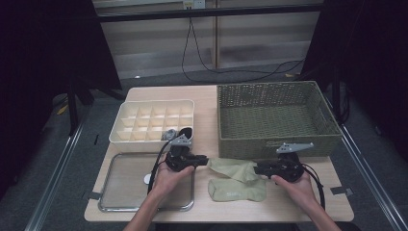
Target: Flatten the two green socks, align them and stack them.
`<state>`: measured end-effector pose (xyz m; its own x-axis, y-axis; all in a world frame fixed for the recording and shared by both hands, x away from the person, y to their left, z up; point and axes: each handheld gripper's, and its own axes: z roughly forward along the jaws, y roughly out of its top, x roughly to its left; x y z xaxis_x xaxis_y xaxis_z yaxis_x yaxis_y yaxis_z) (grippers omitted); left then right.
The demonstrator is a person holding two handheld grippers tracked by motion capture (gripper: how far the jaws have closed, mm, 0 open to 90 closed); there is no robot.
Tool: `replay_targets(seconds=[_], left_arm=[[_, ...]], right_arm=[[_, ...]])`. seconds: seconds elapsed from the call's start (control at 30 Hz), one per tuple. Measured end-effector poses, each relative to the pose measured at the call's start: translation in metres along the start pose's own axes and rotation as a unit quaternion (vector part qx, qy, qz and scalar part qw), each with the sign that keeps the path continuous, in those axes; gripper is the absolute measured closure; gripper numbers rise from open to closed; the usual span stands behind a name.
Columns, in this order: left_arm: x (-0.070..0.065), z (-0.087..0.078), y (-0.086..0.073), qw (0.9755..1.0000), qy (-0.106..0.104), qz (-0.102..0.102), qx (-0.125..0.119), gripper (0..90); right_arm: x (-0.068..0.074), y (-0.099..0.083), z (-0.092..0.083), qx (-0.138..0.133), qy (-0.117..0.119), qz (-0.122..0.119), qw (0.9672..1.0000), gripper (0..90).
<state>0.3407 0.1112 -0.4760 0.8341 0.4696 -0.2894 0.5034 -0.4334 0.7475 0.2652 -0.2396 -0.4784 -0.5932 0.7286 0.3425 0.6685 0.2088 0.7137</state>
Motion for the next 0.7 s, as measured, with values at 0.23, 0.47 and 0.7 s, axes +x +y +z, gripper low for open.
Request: replay_targets(seconds=[0.23, 0.47, 0.7], left_arm=[[0.008, 0.009, 0.003, 0.9997, -0.007, -0.020, -0.012, 64.0], [0.006, 0.020, -0.001, 0.9997, -0.003, -0.003, 0.023, 64.8], [0.009, 0.021, -0.008, 0.9995, -0.010, -0.009, 0.027, 66.4]], right_arm=[[-0.001, -0.004, 0.007, 0.024, -0.004, -0.003, 0.9997, 63.5], [-0.001, -0.009, 0.013, 0.045, -0.017, -0.006, 0.9988, 62.1], [-0.004, -0.011, 0.016, 0.061, -0.032, -0.007, 0.9976, 64.5]])
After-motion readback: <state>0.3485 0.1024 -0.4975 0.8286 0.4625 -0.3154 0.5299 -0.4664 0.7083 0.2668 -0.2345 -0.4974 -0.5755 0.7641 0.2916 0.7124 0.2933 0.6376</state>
